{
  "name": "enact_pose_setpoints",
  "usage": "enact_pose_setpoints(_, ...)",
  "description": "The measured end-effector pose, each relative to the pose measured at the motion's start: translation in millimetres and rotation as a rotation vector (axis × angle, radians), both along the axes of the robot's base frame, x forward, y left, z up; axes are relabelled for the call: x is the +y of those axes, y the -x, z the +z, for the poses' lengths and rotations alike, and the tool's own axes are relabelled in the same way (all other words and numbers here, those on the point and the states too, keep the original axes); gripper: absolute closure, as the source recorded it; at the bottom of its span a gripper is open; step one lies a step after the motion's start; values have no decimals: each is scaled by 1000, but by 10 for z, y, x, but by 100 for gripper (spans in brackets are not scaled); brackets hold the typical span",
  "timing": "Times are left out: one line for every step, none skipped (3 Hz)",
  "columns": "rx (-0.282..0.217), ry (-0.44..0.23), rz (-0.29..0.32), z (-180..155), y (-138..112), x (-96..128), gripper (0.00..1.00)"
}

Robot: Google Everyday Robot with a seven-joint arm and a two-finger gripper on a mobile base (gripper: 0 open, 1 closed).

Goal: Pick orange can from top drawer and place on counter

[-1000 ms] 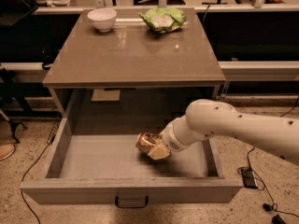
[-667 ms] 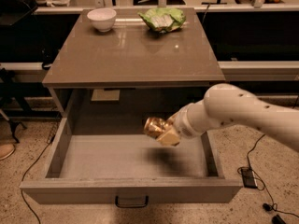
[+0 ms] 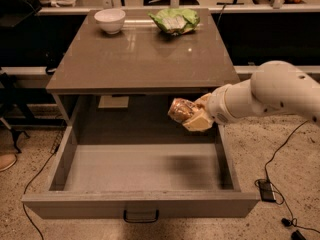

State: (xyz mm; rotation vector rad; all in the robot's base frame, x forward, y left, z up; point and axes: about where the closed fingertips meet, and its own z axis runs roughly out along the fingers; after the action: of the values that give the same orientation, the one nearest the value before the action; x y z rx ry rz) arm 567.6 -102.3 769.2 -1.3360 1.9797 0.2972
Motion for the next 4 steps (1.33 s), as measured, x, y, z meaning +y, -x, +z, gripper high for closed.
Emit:
enact_pose_setpoints(-9,-2,0,27,-9,8,100)
enact_pose_setpoints(-143,-4,21,576,-118,31,100)
enact_pose_setpoints(-260,1,39,1228,-344,138,100)
enact_pose_setpoints(-279,-11,36,1548,-695,309,100)
